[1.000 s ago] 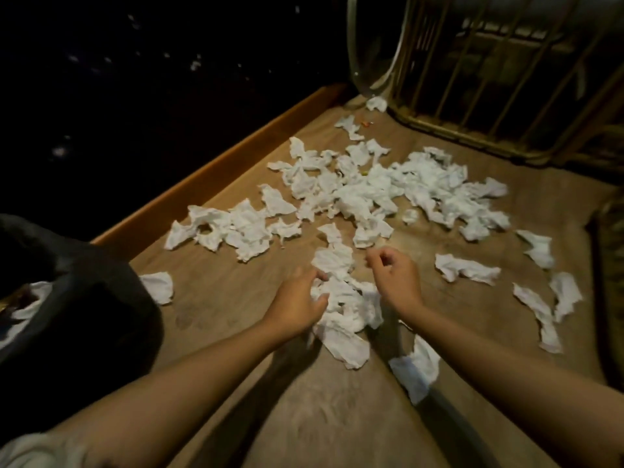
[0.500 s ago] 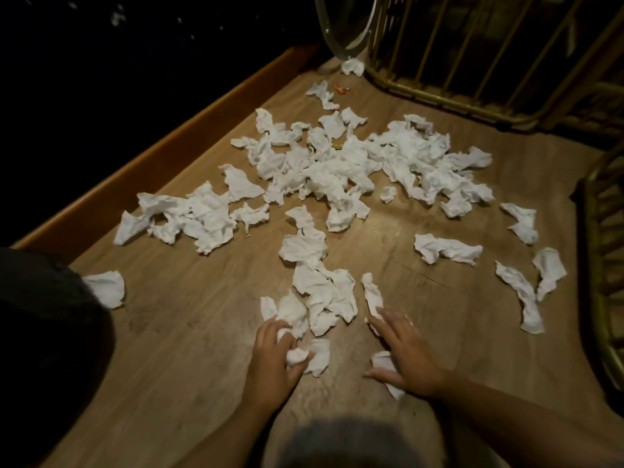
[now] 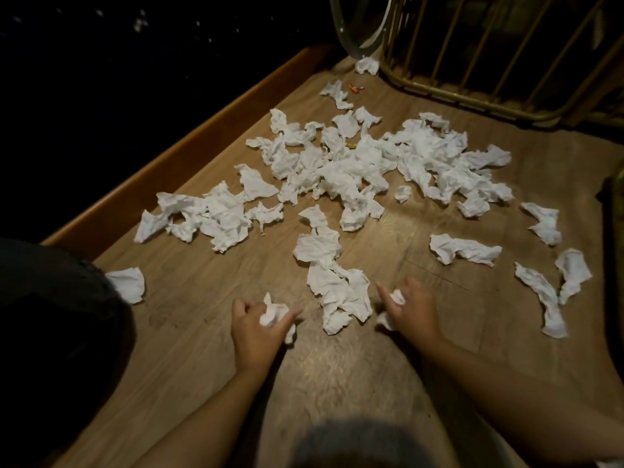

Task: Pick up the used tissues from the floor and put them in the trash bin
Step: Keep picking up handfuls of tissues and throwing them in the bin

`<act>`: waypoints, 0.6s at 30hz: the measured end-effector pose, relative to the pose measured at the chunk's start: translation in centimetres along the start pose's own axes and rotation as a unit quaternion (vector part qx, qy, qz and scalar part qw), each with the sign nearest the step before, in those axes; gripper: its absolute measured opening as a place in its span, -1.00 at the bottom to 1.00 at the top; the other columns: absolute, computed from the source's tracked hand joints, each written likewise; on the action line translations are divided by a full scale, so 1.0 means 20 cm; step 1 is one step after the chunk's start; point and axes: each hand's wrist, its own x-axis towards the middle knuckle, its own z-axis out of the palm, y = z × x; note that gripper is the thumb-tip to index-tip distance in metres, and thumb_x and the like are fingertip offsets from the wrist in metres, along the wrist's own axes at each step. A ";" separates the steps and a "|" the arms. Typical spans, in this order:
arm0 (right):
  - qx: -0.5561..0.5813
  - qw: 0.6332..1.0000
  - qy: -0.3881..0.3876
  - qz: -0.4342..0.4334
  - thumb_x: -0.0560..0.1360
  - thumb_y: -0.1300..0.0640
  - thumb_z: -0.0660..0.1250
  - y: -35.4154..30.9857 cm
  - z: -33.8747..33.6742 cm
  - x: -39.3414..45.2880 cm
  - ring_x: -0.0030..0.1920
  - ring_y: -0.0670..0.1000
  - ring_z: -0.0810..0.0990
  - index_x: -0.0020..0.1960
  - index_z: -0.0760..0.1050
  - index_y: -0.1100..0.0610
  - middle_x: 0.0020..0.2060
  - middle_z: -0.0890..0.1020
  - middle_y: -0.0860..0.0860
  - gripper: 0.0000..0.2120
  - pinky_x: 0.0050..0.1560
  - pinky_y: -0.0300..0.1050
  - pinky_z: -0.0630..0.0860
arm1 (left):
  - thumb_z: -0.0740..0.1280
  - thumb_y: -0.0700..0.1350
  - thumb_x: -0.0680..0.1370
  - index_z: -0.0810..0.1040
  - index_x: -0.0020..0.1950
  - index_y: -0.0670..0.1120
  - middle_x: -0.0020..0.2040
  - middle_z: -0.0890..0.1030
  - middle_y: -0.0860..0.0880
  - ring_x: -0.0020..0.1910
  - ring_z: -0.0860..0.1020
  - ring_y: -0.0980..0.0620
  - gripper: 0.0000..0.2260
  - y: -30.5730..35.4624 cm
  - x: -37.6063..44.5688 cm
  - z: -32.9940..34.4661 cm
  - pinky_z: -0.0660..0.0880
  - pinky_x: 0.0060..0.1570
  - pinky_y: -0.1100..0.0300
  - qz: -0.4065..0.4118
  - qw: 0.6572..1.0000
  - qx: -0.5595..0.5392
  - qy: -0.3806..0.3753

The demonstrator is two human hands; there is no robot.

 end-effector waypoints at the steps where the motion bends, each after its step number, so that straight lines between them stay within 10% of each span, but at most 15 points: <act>1: 0.020 1.000 0.006 0.008 0.48 -0.08 0.41 -0.05 0.00 0.04 -0.39 -0.05 0.44 -0.35 0.47 0.09 -0.38 0.48 -0.03 -0.67 -0.34 -0.21 0.35 | 0.57 0.02 0.33 0.63 -0.16 -0.18 0.05 0.47 -0.02 -0.08 0.44 0.10 -0.70 0.05 0.04 0.00 0.37 -0.09 0.37 0.004 1.000 -0.016 0.010; 5: 0.087 0.993 0.077 0.019 0.43 -0.12 0.43 -0.23 0.03 0.17 -0.44 -0.04 0.44 -0.28 0.45 0.18 -0.45 0.52 0.00 -0.62 -0.41 -0.08 0.43 | 0.45 -0.29 0.45 0.60 -0.07 -0.12 0.01 0.60 -0.01 -0.09 0.55 0.07 -0.88 0.24 0.13 0.06 0.37 -0.26 0.58 0.031 0.997 -0.070 -0.007; 8: 0.059 0.996 0.068 0.002 0.40 -0.30 0.35 -0.34 0.09 0.16 -0.32 -0.12 0.54 -0.09 0.43 -0.03 -0.29 0.56 -0.11 -0.65 -0.37 -0.17 0.50 | 0.45 -0.11 0.49 0.55 -0.02 0.03 -0.12 0.59 0.14 -0.16 0.53 0.26 -0.87 0.40 0.19 0.10 0.40 -0.26 0.55 0.051 0.993 -0.106 -0.022; 14: -0.156 0.977 -0.113 -0.087 0.26 -0.62 0.09 -0.24 0.30 0.01 0.41 0.04 0.23 0.41 0.30 -0.20 0.43 0.26 -0.01 -0.15 0.38 0.12 0.22 | 0.36 0.06 0.54 0.57 0.25 0.01 0.17 0.47 0.04 0.23 0.41 0.07 -0.70 0.47 0.47 0.27 0.37 0.19 0.21 0.113 0.991 0.000 -0.065; 18: -0.210 0.932 -0.163 -0.247 0.36 -0.54 0.13 -0.05 0.34 -0.08 0.51 0.16 0.13 0.32 0.41 -0.15 0.51 0.26 0.06 -0.30 0.43 0.31 0.01 | 0.29 -0.05 0.59 0.47 0.40 0.01 0.48 0.30 -0.09 0.49 0.17 -0.12 -0.64 0.46 0.62 0.38 0.17 0.46 0.02 0.127 0.971 0.087 -0.182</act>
